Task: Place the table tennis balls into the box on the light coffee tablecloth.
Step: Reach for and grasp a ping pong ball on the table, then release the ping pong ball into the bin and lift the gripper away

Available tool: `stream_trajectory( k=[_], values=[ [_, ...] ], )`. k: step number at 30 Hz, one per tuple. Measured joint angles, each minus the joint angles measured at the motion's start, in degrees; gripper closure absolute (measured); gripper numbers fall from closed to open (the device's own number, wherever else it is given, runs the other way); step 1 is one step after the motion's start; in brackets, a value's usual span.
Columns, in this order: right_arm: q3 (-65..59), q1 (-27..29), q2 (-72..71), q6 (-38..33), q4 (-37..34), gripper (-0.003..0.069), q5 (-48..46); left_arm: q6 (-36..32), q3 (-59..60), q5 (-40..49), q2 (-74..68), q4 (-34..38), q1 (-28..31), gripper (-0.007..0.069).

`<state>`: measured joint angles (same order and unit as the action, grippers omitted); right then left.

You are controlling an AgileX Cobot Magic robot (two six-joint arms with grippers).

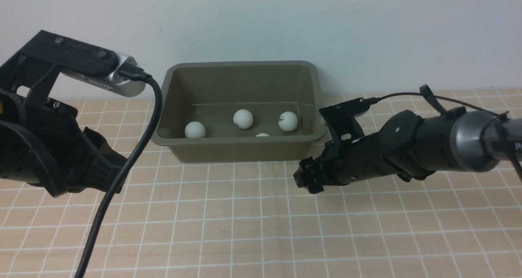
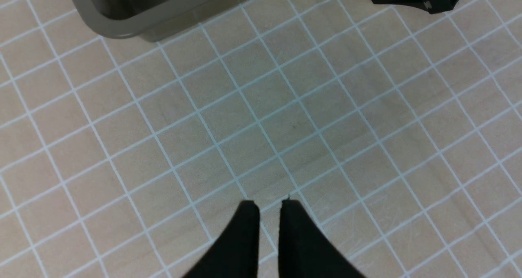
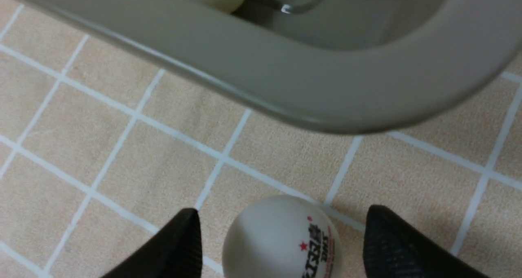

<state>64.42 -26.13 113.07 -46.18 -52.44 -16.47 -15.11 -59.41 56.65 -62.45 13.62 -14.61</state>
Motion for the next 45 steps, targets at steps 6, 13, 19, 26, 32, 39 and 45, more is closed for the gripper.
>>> stream_trajectory(
  k=[6, 13, 19, 26, 32, 39, 45],
  values=[
    [0.07, 0.00, 0.00, 0.00, 0.27, 0.0326, -0.15, 0.00, 0.00, 0.00, 0.00, 0.00, 0.00, 0.0600],
    [0.02, 2.77, -3.34, 0.30, 5.99, 0.0322, -3.53, 0.00, 0.00, 0.00, 0.00, 0.00, 0.00, 0.0600],
    [0.02, 11.05, -12.83, 1.31, 7.60, 0.0322, -11.25, -0.20, 0.00, 0.00, 0.00, 0.00, 0.00, 0.0600],
    [2.70, 12.07, -14.59, -4.50, 2.66, 0.0322, -13.03, -0.24, 0.00, -0.19, 0.00, 0.00, 0.00, 0.0600],
    [13.39, 10.65, -7.66, -13.45, -6.86, 0.0322, -17.59, -0.46, 0.00, -1.36, 0.00, 0.00, 0.00, 0.0600],
    [34.57, 8.57, 8.19, -17.48, -11.41, 0.0322, -29.19, -1.91, 0.00, -1.54, 0.00, 0.00, 0.00, 0.0600],
    [42.13, 8.57, 14.41, -17.61, -10.47, 0.0322, -33.08, -2.88, 0.00, -1.54, 0.00, 0.00, 0.00, 0.0600]
  ],
)
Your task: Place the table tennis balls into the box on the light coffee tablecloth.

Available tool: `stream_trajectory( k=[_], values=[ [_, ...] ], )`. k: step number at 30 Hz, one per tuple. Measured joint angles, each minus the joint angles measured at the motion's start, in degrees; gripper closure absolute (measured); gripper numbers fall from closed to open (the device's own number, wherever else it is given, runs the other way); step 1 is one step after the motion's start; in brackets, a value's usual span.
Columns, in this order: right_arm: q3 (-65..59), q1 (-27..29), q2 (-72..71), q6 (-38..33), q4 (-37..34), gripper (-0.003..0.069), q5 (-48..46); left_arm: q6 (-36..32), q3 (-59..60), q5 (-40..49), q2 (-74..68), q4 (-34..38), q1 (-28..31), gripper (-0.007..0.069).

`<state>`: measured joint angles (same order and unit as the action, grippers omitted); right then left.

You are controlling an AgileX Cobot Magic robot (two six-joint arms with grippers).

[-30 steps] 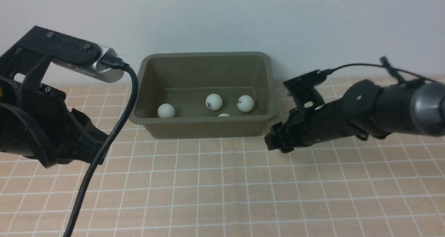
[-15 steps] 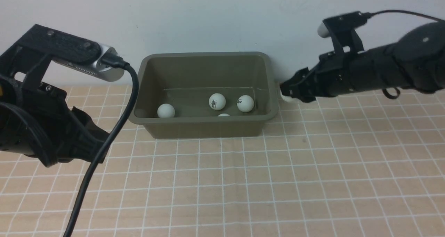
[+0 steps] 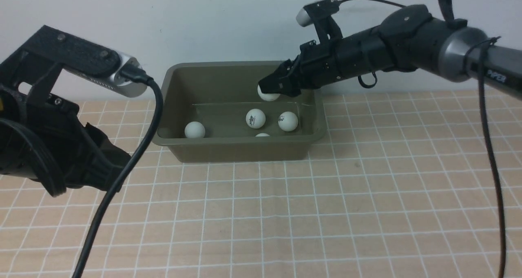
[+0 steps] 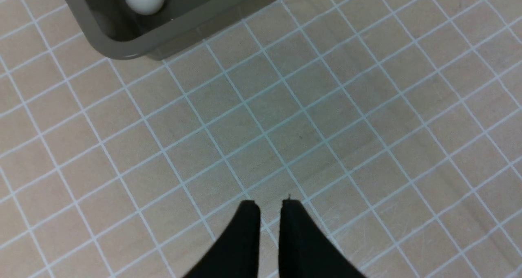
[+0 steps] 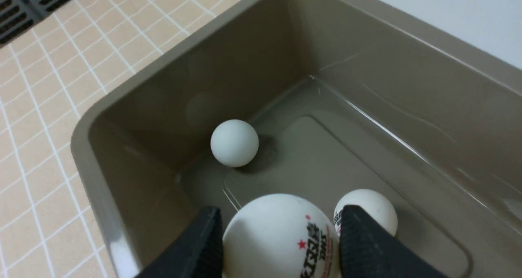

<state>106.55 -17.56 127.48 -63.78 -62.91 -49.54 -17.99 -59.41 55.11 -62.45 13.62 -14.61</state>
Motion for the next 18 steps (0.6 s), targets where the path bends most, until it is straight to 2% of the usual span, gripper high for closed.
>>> stream_trajectory(
  k=[2, 9, 13, 18],
  values=[
    [1.03, 0.00, 0.84, 0.00, 0.94, 0.0304, -0.14, -0.12, 0.00, 0.00, 0.00, 0.00, 0.00, 0.0600],
    [1.33, 0.07, -0.98, -0.06, 3.20, 0.0060, 2.13, -0.12, 0.00, 0.06, 0.00, 0.00, 0.00, 0.0600],
    [1.33, 1.36, -7.49, 0.65, 8.23, 0.0043, 3.16, -0.12, 0.00, 0.40, 0.00, 0.22, 0.00, 0.0600],
    [1.38, 5.65, -17.70, 7.96, 17.79, 0.0091, 3.09, -0.12, 0.00, 1.36, 0.00, 0.57, 0.00, 0.0600]
  ],
)
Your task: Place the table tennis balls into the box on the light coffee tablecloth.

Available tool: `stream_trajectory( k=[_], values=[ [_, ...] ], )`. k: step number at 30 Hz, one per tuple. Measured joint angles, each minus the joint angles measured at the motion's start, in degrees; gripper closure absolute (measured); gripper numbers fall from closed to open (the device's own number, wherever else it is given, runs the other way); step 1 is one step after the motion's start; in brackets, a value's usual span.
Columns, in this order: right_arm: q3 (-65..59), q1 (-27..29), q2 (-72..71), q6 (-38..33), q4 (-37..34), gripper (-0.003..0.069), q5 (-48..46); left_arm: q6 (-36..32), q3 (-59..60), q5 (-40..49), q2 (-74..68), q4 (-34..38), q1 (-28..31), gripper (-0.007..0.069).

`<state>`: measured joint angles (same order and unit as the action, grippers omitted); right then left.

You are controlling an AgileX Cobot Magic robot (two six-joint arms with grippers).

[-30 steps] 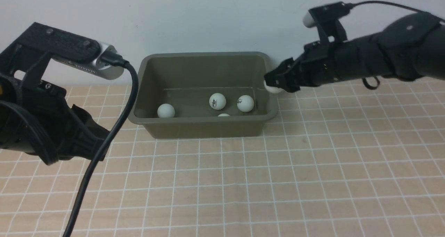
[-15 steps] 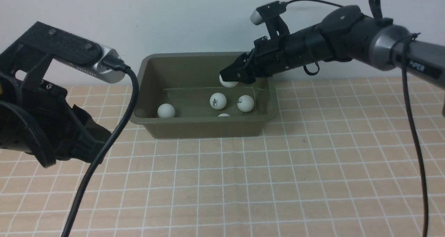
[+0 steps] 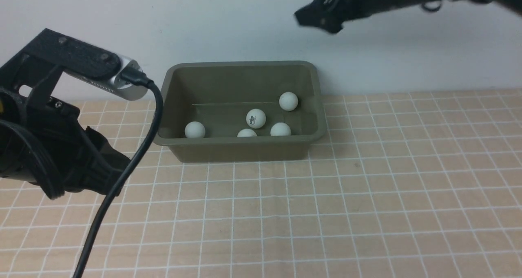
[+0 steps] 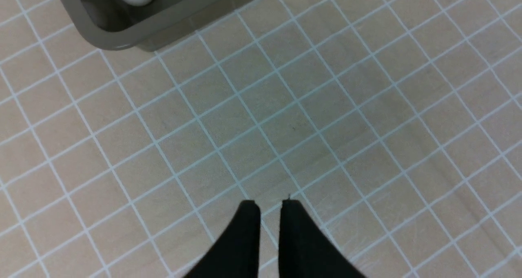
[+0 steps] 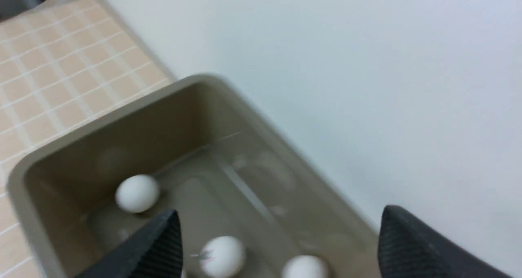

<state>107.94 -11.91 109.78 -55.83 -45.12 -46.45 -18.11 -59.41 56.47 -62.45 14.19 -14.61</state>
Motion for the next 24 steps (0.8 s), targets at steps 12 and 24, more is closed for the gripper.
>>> stream_trajectory(
  k=[12, 24],
  values=[
    [-0.22, 5.88, -26.27, 31.85, 36.47, 0.0122, -7.47, 0.00, 0.00, -3.50, 0.00, 0.07, 0.00, 0.0600],
    [-28.32, 5.88, -50.24, 37.82, 40.15, 0.0123, -8.71, -1.51, 0.00, -6.22, 0.00, 0.25, 0.00, 0.0600]
  ],
)
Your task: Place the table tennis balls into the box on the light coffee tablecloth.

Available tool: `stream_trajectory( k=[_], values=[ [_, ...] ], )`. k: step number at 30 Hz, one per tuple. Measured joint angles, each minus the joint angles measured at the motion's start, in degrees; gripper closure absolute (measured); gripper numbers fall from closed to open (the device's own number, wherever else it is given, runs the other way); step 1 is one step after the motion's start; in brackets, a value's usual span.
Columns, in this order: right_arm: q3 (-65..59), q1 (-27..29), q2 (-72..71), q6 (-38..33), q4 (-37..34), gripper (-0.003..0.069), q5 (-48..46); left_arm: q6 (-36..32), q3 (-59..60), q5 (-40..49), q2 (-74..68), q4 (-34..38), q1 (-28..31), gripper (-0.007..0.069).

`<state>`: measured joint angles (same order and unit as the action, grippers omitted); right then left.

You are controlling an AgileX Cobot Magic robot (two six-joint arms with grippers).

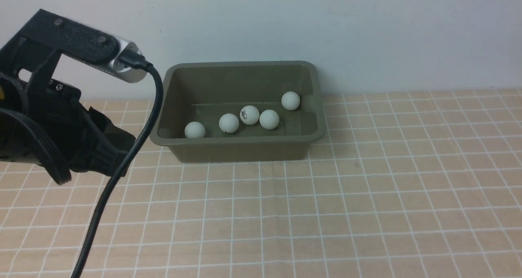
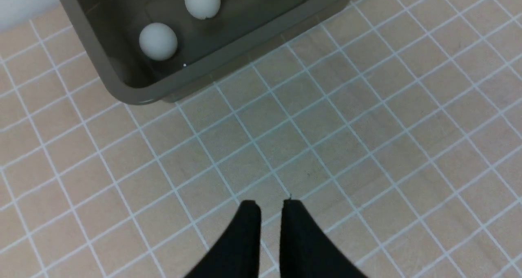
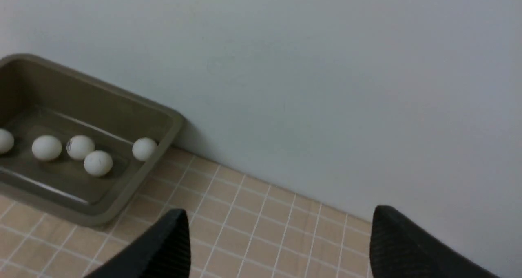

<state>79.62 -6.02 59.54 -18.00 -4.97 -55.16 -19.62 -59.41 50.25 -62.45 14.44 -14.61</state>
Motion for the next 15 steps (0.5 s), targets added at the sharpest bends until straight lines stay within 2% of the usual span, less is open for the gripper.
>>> stream_trajectory(
  k=[7, 15],
  values=[
    [-24.37, 0.00, -14.25, 0.00, -0.65, 0.0123, 6.76, -0.11, 0.00, 0.00, 0.00, 0.85, 0.00, 0.0600],
    [-42.52, 0.00, -26.30, -0.98, -5.27, 0.0123, 11.80, -0.17, 0.00, 0.00, 0.00, 1.31, 0.00, 0.0600]
  ],
)
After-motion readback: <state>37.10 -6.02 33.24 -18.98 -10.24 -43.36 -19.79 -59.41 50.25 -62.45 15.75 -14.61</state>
